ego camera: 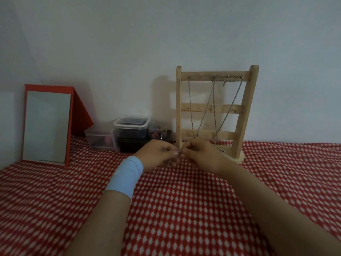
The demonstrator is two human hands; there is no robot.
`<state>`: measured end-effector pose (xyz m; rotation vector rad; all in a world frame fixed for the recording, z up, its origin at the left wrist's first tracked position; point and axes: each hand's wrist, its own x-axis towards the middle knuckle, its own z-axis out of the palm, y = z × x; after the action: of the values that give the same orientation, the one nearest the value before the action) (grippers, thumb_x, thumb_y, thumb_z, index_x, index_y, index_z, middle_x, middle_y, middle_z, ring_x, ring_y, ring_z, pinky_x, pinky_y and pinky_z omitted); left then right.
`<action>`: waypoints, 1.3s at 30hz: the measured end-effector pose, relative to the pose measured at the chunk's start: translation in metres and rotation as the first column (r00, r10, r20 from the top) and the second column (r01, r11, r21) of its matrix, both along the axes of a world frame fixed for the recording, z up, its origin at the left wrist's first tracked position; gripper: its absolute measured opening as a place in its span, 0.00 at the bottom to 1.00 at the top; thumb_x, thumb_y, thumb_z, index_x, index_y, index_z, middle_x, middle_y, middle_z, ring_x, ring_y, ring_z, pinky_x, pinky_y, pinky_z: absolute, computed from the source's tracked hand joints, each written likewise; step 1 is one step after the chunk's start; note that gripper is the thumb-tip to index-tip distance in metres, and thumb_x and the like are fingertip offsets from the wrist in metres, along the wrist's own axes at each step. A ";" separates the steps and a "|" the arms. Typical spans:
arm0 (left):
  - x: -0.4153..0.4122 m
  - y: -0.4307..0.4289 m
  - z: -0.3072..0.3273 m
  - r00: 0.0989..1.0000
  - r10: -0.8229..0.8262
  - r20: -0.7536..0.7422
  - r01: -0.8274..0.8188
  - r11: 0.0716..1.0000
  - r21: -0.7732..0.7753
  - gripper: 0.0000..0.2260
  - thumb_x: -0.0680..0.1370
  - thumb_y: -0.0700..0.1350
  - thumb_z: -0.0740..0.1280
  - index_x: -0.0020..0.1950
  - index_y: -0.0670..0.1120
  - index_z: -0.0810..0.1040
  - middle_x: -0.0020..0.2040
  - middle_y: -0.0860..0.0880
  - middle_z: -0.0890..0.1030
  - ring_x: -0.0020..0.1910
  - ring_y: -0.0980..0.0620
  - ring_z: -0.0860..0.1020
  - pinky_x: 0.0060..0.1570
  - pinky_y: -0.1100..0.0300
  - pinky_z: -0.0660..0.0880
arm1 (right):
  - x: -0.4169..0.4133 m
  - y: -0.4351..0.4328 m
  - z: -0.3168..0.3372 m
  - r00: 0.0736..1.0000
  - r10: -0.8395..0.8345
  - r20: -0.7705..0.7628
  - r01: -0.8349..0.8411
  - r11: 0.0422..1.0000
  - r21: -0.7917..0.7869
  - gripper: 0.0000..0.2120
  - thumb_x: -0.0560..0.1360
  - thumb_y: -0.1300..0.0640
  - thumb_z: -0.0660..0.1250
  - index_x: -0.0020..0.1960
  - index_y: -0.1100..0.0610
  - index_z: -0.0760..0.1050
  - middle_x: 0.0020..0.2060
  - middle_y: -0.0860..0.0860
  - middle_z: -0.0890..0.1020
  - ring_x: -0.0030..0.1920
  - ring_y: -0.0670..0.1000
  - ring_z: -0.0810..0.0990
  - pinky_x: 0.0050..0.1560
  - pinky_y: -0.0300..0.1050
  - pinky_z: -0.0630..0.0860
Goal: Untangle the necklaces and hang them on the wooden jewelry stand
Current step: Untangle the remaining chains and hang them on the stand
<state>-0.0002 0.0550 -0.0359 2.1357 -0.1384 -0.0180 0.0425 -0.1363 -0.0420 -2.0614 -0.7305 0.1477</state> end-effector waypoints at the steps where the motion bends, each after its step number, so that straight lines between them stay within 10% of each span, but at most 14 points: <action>1: -0.001 0.000 0.002 1.000 -0.001 -0.006 0.001 0.998 -0.065 0.08 0.81 0.43 0.65 0.49 0.47 0.84 0.42 0.49 0.86 0.42 0.53 0.84 0.44 0.62 0.79 | -0.001 -0.001 0.002 1.000 -0.002 -0.021 0.003 0.998 0.064 0.09 0.83 0.58 0.64 0.46 0.57 0.79 0.31 0.46 0.78 0.28 0.39 0.74 0.33 0.36 0.72; 17: 0.002 -0.009 0.018 0.971 0.160 0.178 -0.154 0.987 -0.045 0.03 0.76 0.45 0.72 0.48 0.48 0.83 0.42 0.52 0.85 0.41 0.60 0.82 0.49 0.62 0.78 | -0.002 -0.005 0.007 0.991 -0.124 0.052 0.099 0.935 0.340 0.03 0.74 0.60 0.76 0.47 0.53 0.87 0.39 0.47 0.87 0.30 0.42 0.78 0.35 0.38 0.78; 23: -0.002 -0.021 0.022 0.974 0.205 0.096 -0.182 0.961 -0.206 0.05 0.78 0.47 0.70 0.49 0.49 0.85 0.43 0.49 0.86 0.40 0.58 0.83 0.36 0.69 0.76 | -0.004 -0.005 0.011 0.980 -0.183 0.073 0.140 0.908 0.394 0.04 0.75 0.59 0.75 0.45 0.50 0.86 0.40 0.47 0.87 0.31 0.49 0.80 0.36 0.44 0.81; 32: 0.004 -0.027 0.014 0.945 0.230 0.232 -0.279 0.938 0.207 0.06 0.74 0.48 0.71 0.37 0.54 0.84 0.38 0.59 0.83 0.42 0.61 0.80 0.52 0.59 0.77 | -0.003 -0.006 0.016 0.904 -0.161 0.396 0.239 0.958 -0.155 0.05 0.76 0.51 0.73 0.50 0.43 0.85 0.43 0.38 0.84 0.43 0.37 0.81 0.47 0.37 0.80; 39: 0.000 -0.023 0.014 0.983 0.122 0.140 -0.146 0.975 0.170 0.08 0.77 0.46 0.68 0.45 0.45 0.85 0.42 0.49 0.85 0.42 0.58 0.80 0.49 0.63 0.75 | -0.003 -0.010 0.014 0.998 -0.038 -0.056 0.045 0.989 0.139 0.03 0.76 0.63 0.72 0.44 0.60 0.84 0.37 0.50 0.85 0.34 0.47 0.83 0.39 0.43 0.82</action>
<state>-0.0002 0.0325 -0.0214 2.3229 -0.0694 0.1938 0.0393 -0.1466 -0.0276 -1.9297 -0.6462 0.1238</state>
